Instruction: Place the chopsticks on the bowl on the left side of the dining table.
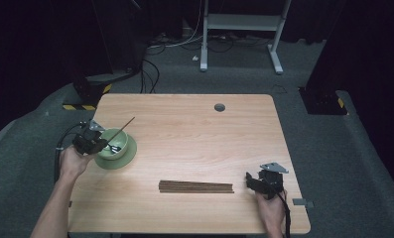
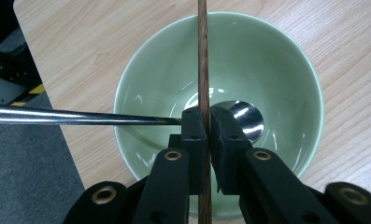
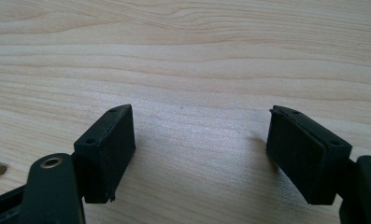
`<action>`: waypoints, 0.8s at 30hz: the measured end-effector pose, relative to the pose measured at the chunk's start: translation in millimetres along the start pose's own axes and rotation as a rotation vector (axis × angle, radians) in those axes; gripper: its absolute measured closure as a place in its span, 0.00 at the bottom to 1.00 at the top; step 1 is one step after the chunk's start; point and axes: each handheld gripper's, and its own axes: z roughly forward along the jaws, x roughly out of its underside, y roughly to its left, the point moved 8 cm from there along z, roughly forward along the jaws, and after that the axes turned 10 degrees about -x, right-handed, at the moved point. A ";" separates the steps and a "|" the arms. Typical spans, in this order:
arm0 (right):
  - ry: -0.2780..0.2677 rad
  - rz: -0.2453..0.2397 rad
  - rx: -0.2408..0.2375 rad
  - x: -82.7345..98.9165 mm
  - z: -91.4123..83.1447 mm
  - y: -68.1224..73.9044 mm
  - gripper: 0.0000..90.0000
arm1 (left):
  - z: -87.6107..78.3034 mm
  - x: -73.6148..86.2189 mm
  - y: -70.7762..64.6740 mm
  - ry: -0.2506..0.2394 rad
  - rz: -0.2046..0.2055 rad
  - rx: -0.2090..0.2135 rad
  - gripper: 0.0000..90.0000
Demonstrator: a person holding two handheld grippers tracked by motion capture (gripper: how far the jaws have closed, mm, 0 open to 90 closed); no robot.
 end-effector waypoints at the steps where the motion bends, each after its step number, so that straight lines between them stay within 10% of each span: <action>1: 0.000 0.000 0.000 0.0 0.0 0.0 0.26 | 0.0 0.0 0.0 0.000 0.000 0.000 0.93; 24: 0.000 0.001 0.001 0.0 0.0 0.0 0.26 | -14.2 -9.9 6.1 -0.067 -0.107 -0.002 0.67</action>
